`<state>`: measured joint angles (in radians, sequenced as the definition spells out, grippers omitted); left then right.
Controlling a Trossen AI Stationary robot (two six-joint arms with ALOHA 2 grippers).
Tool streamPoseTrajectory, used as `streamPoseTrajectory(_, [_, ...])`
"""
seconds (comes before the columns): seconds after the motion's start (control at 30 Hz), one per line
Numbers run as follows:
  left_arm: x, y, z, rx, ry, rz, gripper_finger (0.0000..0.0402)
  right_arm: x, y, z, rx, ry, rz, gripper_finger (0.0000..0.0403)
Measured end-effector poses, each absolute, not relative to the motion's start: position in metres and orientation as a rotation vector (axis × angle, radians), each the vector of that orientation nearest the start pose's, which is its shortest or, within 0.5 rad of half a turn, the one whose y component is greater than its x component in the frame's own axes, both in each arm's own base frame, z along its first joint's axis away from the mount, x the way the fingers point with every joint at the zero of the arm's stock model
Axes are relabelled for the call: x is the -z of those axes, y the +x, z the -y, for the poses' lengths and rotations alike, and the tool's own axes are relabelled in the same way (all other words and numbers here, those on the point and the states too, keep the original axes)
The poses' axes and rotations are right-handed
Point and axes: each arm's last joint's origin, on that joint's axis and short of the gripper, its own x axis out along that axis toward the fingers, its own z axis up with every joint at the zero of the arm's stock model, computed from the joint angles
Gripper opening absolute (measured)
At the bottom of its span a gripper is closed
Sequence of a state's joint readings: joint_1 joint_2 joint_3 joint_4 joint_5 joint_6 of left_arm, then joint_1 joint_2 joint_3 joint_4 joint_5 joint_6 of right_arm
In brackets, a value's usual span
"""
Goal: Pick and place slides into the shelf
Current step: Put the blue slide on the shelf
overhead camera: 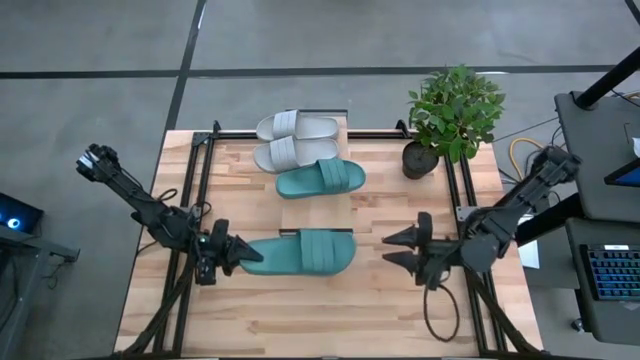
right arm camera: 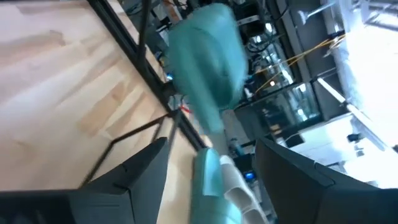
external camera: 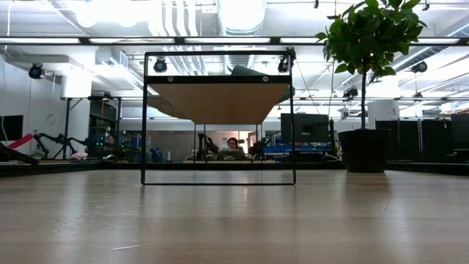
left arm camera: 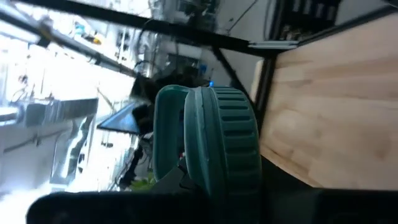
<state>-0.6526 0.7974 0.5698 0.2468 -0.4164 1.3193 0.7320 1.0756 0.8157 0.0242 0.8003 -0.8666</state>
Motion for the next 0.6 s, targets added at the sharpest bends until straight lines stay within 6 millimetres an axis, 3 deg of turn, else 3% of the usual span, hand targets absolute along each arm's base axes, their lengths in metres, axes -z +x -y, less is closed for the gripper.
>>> streamPoseTrajectory(0.23, [-0.29, 0.147, 0.098, 0.196, 1.332, 0.208, 0.0035, -0.306, 0.202, -0.121, -0.049, -1.049, -0.184, 0.0233])
streamPoseTrajectory(0.37, [-0.292, 0.146, 0.098, 0.202, 1.308, 0.232, 0.0035, -0.302, 0.208, -0.123, -0.147, -1.093, -0.15, 0.0233])
streamPoseTrajectory(0.6, [-0.291, 0.147, 0.099, 0.195, 1.299, 0.239, 0.0035, -0.296, 0.224, -0.124, -0.086, -1.224, -0.152, 0.0232])
